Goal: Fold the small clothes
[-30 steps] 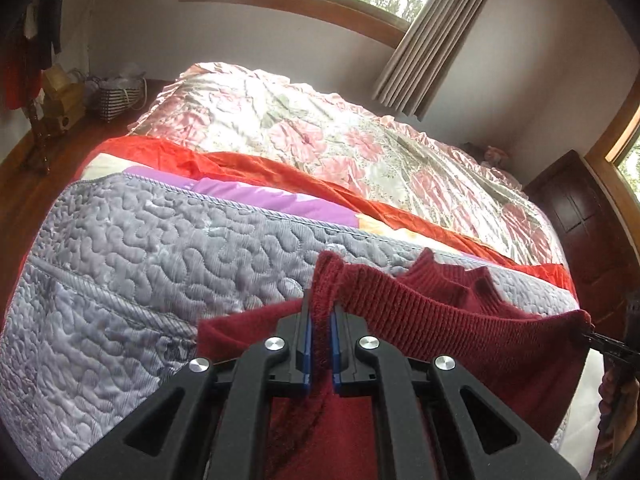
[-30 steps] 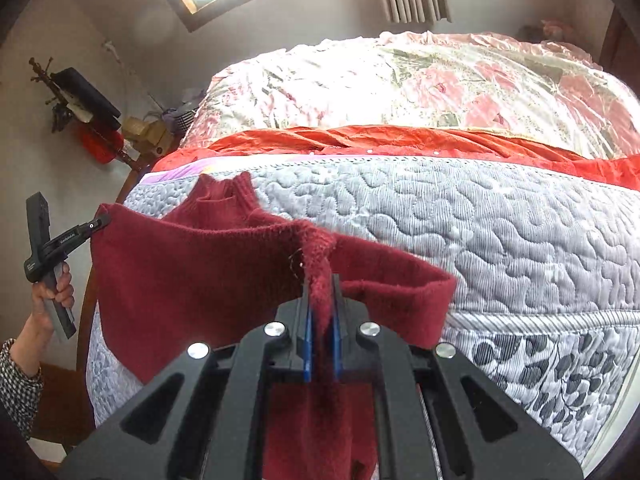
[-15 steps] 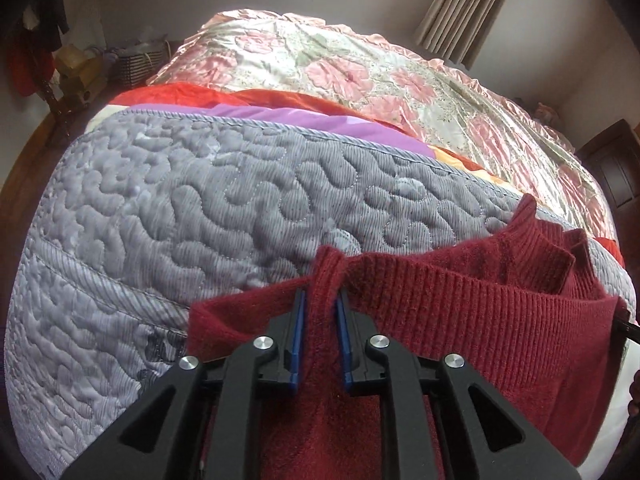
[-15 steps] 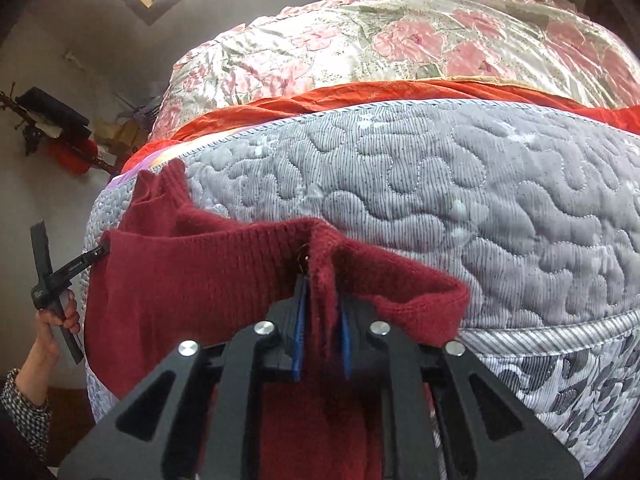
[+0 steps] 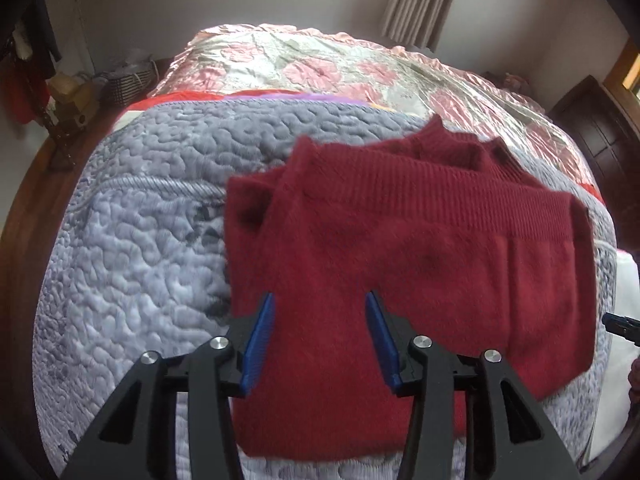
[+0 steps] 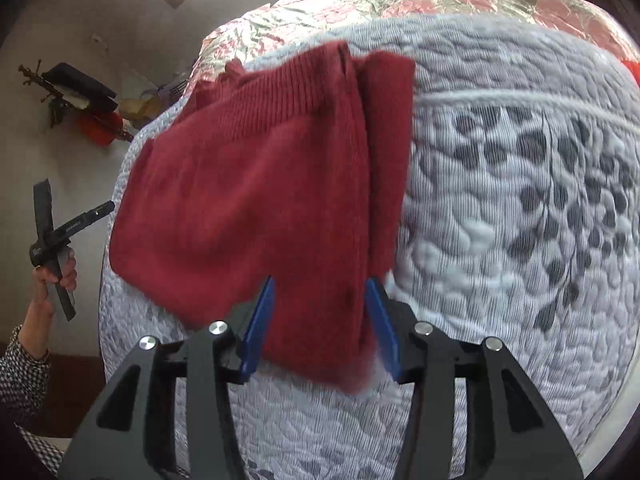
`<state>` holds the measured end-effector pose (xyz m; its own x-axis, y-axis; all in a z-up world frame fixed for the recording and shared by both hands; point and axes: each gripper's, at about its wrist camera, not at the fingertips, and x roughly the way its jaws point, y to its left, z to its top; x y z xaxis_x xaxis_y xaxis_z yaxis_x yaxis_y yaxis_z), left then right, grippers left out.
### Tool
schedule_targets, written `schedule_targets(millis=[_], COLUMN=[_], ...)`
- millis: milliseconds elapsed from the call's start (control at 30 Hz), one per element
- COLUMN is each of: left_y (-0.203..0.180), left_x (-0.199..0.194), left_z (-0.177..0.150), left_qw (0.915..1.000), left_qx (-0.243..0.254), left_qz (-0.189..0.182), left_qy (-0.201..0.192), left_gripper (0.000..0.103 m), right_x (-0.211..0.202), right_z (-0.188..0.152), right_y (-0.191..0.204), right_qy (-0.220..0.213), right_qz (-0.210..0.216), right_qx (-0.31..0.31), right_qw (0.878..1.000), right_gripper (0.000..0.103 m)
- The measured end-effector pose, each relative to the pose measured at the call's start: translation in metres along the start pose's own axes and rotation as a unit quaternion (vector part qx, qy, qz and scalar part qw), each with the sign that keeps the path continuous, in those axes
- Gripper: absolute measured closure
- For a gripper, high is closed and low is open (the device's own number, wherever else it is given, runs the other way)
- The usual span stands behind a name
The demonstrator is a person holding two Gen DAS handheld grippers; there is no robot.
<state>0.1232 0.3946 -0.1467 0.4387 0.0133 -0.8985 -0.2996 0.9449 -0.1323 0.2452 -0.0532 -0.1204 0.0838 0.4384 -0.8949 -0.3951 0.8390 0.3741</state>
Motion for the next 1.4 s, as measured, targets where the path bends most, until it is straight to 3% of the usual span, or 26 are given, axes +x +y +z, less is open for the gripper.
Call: schedule_targets(millis=[100,233,300,400,467,633,767,900,1000,1033,1200,1400], left_y=[-0.021,-0.039,-0.044,-0.046,-0.048,-0.045,-0.043,-0.045,-0.052,-0.055,-0.075,-0.102], left_x=[0.003,0.020,0.031,0.040,0.042,0.044,0.053,0.053,0.044,0.041,0.023,0.048], left_z=[-0.025,-0.046,-0.051,-0.055,-0.056,-0.058,-0.069,-0.071,-0.066,-0.061,-0.032,0.005], left_qw=[0.9997,0.9987,0.9980,0.9979,0.9981,0.9977,0.9971,0.9971,0.9969,0.9972,0.9988,0.9989], left_qx=[0.013,0.021,0.012,0.003,0.004,0.000,0.017,0.024,0.026,0.024,0.022,0.005], left_qz=[-0.015,-0.023,-0.029,-0.024,-0.016,-0.015,-0.008,-0.006,-0.006,-0.011,-0.034,-0.042], left_qy=[0.016,0.040,0.054,0.060,0.060,0.066,0.073,0.072,0.074,0.069,0.026,0.019], left_gripper=[0.054,0.053,0.053,0.052,0.052,0.052,0.052,0.052,0.052,0.052,0.044,0.043], right_x=[0.011,0.027,0.033,0.033,0.027,0.005,0.034,0.043,0.029,0.021,-0.005,0.020], right_z=[-0.028,-0.039,-0.039,-0.037,-0.037,-0.038,-0.047,-0.046,-0.041,-0.036,0.016,0.079], right_y=[0.004,0.007,0.007,0.007,0.008,-0.001,-0.021,-0.018,-0.011,-0.008,-0.003,-0.005], right_qy=[0.019,0.031,0.036,0.038,0.037,0.020,0.064,0.066,0.054,0.044,-0.012,-0.020], right_qz=[-0.002,-0.001,0.006,0.006,0.006,0.008,-0.004,-0.006,0.001,-0.003,-0.011,-0.033], right_qx=[-0.010,-0.007,-0.003,-0.006,-0.010,-0.011,0.016,0.013,0.001,-0.007,-0.024,-0.016], right_qw=[1.000,0.999,0.999,0.999,0.999,1.000,0.998,0.998,0.999,0.999,1.000,0.999], right_gripper=[0.053,0.056,0.065,0.089,0.097,0.098,0.098,0.096,0.080,0.075,0.074,0.073])
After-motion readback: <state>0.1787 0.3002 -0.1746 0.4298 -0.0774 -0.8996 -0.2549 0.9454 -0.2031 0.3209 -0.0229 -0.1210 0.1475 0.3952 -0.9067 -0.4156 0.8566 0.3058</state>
